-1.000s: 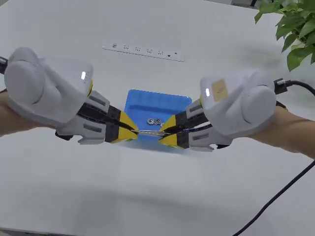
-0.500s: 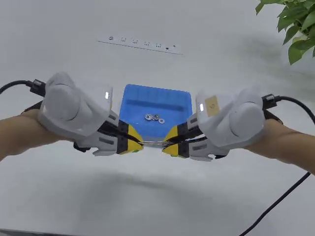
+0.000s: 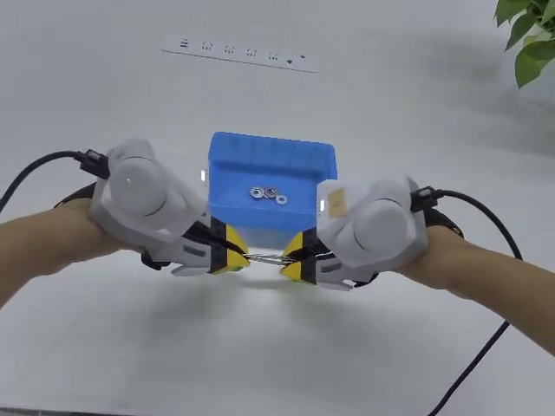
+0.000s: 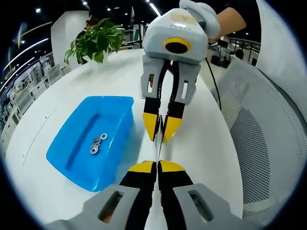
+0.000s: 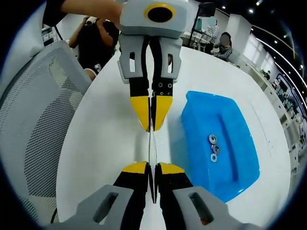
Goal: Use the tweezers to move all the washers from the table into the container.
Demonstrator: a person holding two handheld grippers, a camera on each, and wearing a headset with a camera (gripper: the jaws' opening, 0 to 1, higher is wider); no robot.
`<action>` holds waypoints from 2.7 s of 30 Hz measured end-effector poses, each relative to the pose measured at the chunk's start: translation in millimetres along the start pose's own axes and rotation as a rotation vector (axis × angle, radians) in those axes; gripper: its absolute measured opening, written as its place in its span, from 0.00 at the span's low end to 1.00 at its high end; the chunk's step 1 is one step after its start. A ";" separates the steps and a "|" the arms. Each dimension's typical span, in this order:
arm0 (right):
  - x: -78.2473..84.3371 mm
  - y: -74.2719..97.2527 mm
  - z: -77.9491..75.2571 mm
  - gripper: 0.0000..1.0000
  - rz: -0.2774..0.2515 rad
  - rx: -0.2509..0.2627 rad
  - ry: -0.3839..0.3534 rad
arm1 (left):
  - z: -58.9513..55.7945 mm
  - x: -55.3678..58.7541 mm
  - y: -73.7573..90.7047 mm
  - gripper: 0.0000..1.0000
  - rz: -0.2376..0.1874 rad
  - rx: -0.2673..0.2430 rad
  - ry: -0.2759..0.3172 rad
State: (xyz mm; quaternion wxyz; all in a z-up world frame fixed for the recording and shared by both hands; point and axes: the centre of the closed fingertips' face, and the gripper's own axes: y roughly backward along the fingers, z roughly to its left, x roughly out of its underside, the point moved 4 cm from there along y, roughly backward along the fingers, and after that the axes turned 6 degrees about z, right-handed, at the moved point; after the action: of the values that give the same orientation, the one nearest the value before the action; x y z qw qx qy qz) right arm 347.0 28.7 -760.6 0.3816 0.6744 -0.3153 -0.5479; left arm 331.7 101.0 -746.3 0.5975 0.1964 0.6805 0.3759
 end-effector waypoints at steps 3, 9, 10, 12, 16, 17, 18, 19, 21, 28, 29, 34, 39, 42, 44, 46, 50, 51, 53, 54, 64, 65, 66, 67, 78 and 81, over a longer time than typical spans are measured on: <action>0.5 -1.8 -0.1 0.09 0.006 -0.009 -0.007 | 1.4 3.9 -2.2 0.06 0.012 0.011 0.036; 0.8 -4.4 -0.4 0.09 0.015 -0.011 -0.012 | 3.1 8.9 -7.0 0.07 0.033 0.006 0.054; 0.9 -4.7 0.1 0.09 0.016 -0.013 -0.016 | 3.0 9.9 -7.9 0.07 0.039 0.006 0.049; 1.0 -5.8 0.9 0.09 0.018 -0.017 -0.021 | 1.9 11.3 -9.4 0.07 0.052 0.009 0.051; 4.0 -8.1 6.6 0.11 0.035 -0.055 -0.060 | -1.8 14.6 -13.4 0.07 0.070 0.019 0.053; 2.6 -8.1 6.1 0.11 0.026 -0.062 -0.075 | -2.4 15.6 -13.8 0.07 0.074 0.016 0.048; 3.0 -7.8 5.6 0.11 0.022 -0.060 -0.066 | -2.5 16.3 -14.0 0.07 0.077 0.012 0.049; 3.7 -7.1 5.6 0.11 0.021 -0.060 -0.059 | -2.8 15.6 -13.7 0.07 0.072 0.013 0.056; 3.8 -7.2 5.7 0.11 0.024 -0.057 -0.049 | -2.8 15.2 -13.6 0.07 0.067 0.010 0.059; 3.5 -7.4 4.7 0.12 0.035 -0.043 -0.044 | -3.8 14.1 -13.6 0.09 0.062 0.020 0.090; 3.4 -7.5 5.1 0.12 0.036 -0.042 -0.043 | -5.1 13.7 -13.4 0.10 0.063 0.024 0.089; 3.2 -7.8 5.4 0.13 0.044 -0.042 -0.044 | -7.2 13.1 -13.7 0.12 0.069 0.024 0.082; 2.7 -8.0 5.9 0.13 0.051 -0.037 -0.041 | -7.7 12.7 -13.9 0.13 0.071 0.023 0.083; 2.9 -8.2 5.2 0.13 0.053 -0.038 -0.049 | -8.1 12.9 -13.7 0.13 0.072 0.022 0.083; 2.7 -8.2 5.4 0.13 0.054 -0.038 -0.050 | -7.8 13.1 -13.6 0.13 0.071 0.022 0.088; 2.6 -8.2 5.4 0.13 0.054 -0.037 -0.049 | -7.7 13.3 -13.4 0.13 0.070 0.023 0.091; 3.6 -7.1 4.2 0.16 0.055 -0.028 -0.070 | -9.4 13.3 -12.9 0.15 0.074 0.022 0.085; 4.5 -6.6 4.5 0.18 0.054 -0.034 -0.098 | -9.8 13.5 -12.7 0.15 0.077 0.020 0.083; 4.6 -6.2 4.8 0.20 0.029 -0.043 -0.164 | -9.6 14.8 -11.5 0.16 0.078 0.013 0.093; 5.8 -5.1 3.1 0.20 0.022 -0.037 -0.182 | -9.5 16.3 -10.1 0.17 0.077 0.006 0.101; 17.2 18.8 2.8 0.21 -0.014 0.028 -0.249 | -14.0 28.0 16.5 0.24 -0.005 -0.072 0.215; 18.0 20.8 3.0 0.21 -0.023 0.036 -0.264 | -13.6 28.9 22.2 0.26 -0.038 -0.096 0.251; 18.9 24.1 3.7 0.22 -0.042 0.043 -0.291 | -13.7 26.1 26.4 0.27 -0.088 -0.104 0.277; 19.4 26.2 4.0 0.22 -0.056 0.048 -0.310 | -14.6 18.6 32.7 0.28 -0.186 -0.106 0.338; 25.0 71.4 2.6 0.27 -0.201 0.202 -0.438 | -12.0 0.2 89.7 0.45 -0.411 -0.255 0.387; 22.0 84.2 -0.1 0.31 -0.262 0.240 -0.472 | -18.1 -8.4 100.6 0.47 -0.440 -0.240 0.381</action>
State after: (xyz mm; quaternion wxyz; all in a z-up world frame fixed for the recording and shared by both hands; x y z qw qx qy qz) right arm 350.8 -32.8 -699.1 0.1411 0.6035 -0.3683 -0.6930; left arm 297.8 154.4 -665.6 0.5454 -0.1015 0.7571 0.3451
